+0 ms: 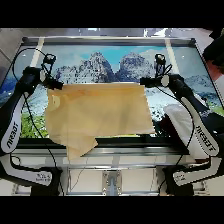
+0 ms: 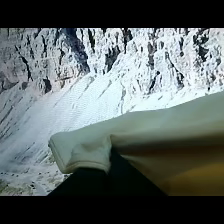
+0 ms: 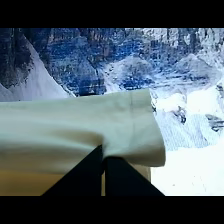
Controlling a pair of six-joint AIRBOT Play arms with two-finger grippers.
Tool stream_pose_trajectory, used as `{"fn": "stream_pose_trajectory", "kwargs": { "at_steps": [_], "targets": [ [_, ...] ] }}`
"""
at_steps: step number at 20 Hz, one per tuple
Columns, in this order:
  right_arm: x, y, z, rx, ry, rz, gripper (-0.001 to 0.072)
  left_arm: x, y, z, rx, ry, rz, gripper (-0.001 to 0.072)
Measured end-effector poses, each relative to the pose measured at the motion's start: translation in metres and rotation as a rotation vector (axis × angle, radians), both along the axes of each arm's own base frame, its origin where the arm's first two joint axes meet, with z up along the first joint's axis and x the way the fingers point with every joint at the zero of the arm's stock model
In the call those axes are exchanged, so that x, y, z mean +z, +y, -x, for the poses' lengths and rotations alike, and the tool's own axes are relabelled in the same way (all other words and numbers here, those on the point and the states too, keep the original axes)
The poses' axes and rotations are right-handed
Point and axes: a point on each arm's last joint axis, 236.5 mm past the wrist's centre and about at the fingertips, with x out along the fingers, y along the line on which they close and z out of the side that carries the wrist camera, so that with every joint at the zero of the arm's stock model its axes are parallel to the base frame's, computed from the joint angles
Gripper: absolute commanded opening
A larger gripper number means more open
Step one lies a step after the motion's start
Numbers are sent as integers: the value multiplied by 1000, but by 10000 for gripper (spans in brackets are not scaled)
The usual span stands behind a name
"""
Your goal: Fold the shirts.
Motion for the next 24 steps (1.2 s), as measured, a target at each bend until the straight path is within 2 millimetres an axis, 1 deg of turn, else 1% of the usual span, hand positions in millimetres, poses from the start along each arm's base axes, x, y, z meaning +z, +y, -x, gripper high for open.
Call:
{"fn": "stream_pose_trajectory", "kwargs": {
  "at_steps": [4, 7, 11, 15, 16, 17, 18, 19, 21, 22, 23, 24],
  "targets": [
    [-19, -4, 26, 24, 126, 28, 4, -17, 5, 34, 48, 153, 23, 12],
    [-30, -5, 39, 43, 181, 43, 4, -30, -3, 57, 49, 253, 67, 12],
    [-45, -2, 52, 65, 247, 40, 4, -51, -14, 86, 44, 369, 116, 12],
    [-68, 2, 66, 80, 337, 31, 6, -70, -15, 108, 56, 443, 138, 13],
    [-71, 2, 69, 82, 353, 30, 37, -73, -15, 110, 58, 455, 140, 39],
    [-73, 3, 70, 83, 361, 28, 222, -75, -15, 112, 59, 462, 142, 263],
    [-74, 3, 72, 85, 374, 27, 463, -77, -15, 115, 61, 470, 142, 611],
    [-72, 4, 74, 88, 383, 25, 540, -77, -15, 116, 63, 476, 143, 697],
    [-62, 5, 79, 100, 409, 26, 540, -73, -15, 117, 64, 466, 145, 694],
    [-53, 4, 82, 113, 420, 35, 539, -65, -15, 115, 64, 448, 146, 694],
    [-39, 1, 86, 134, 427, 58, 539, -55, -15, 114, 64, 423, 148, 694],
    [-24, -4, 90, 150, 424, 84, 539, -40, -15, 114, 64, 388, 150, 694]
  ]
}}
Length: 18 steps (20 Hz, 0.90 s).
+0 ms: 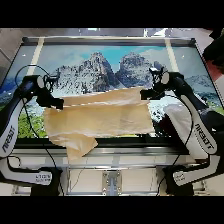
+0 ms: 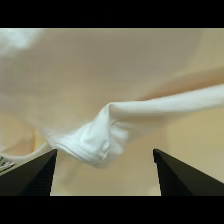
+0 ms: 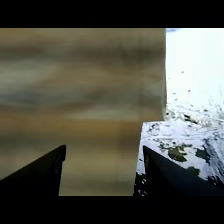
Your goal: Fold the shirts.
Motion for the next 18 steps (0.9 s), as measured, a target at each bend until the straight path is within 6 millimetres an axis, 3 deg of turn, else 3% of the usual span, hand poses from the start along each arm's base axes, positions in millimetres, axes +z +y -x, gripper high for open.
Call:
{"fn": "stream_pose_trajectory", "kwargs": {
  "at_steps": [2, 4, 6, 8, 12, 18],
  "targets": [
    [36, -17, 8, 21, -33, 44, 539, 30, 3, 10, 40, -69, 18, 694],
    [68, -33, 17, 10, -78, 62, 539, 45, 12, 40, 147, -105, 52, 694],
    [94, -43, 26, -8, -118, 56, 539, 41, 18, 82, 312, -111, 116, 694],
    [113, -41, 33, -8, -155, 22, 539, 28, 8, 123, 479, -82, 227, 694],
    [130, -30, 36, 23, -198, -41, 522, 5, -28, 180, 672, 39, 423, 694],
    [142, -20, 28, 35, -258, -88, 522, -15, -47, 211, 704, 151, 490, 693]
  ]
}}
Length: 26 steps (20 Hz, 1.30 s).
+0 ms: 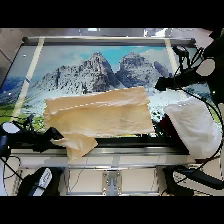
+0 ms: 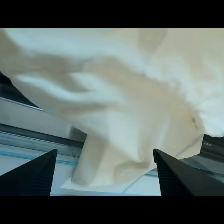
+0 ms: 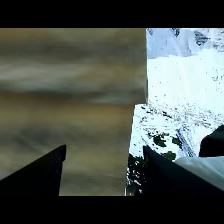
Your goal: Fold the shirts.
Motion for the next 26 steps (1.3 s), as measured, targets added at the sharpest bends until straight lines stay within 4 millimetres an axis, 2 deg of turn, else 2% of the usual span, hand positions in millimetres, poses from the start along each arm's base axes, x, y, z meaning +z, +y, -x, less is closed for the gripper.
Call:
{"fn": "stream_pose_trajectory", "kwargs": {
  "at_steps": [5, 8, 11, 12, 14, 16, 18, 19, 20, 21, 22, 24, 25, 26],
  "targets": [
    [2, 3, -2, 4, -12, -13, 520, -16, -3, 12, -25, 79, 32, 694],
    [5, 9, -1, 8, -16, -39, 477, -28, -6, 12, -23, 97, 54, 693],
    [14, 13, 0, 12, -32, -57, 476, -38, -11, 9, -26, 95, 80, 684],
    [19, 13, 0, 12, -45, -61, 427, -41, -12, 10, -33, 101, 86, 602],
    [33, 14, 2, 16, -76, -66, 167, -45, -19, 14, -38, 121, 112, 505],
    [52, 14, 3, 18, -121, -68, 139, -49, -23, 14, -41, 122, 124, 386],
    [74, 13, 6, 20, -169, -62, 139, -51, -24, 11, -41, 106, 127, 217],
    [83, 11, 8, 20, -191, -54, 116, -52, -24, 9, -40, 98, 123, 168],
    [92, 8, 11, 20, -207, -42, 108, -53, -24, 8, -38, 92, 122, 16],
    [101, 5, 15, 20, -221, -28, 22, -54, -23, 6, -35, 85, 119, 13],
    [107, 0, 19, 16, -227, -13, 8, -54, -24, 5, -38, 78, 121, 13],
    [109, -16, 31, -6, -193, 19, 26, -53, -26, 5, -47, 74, 132, 13],
    [102, -25, 39, -22, -148, 30, 33, -51, -28, 6, -54, 75, 140, 13],
    [87, -37, 51, -45, -76, 38, 96, -49, -30, 7, -61, 71, 147, 13]
  ]
}}
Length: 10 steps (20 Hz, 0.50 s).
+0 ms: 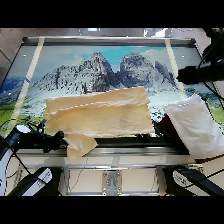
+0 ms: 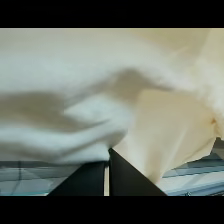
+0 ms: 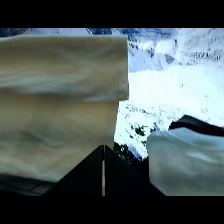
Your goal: Fold the shirts.
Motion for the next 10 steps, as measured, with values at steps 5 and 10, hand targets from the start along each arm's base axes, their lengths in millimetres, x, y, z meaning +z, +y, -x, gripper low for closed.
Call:
{"fn": "stream_pose_trajectory", "kwargs": {
  "at_steps": [5, 10],
  "targets": [
    [-126, -28, 78, -150, 412, -150, 290, 17, -1, -5, -18, -83, -12, 14],
    [-234, 48, 134, -322, 571, -633, 402, 32, 2, -14, -15, -176, -47, 13]
  ]
}}
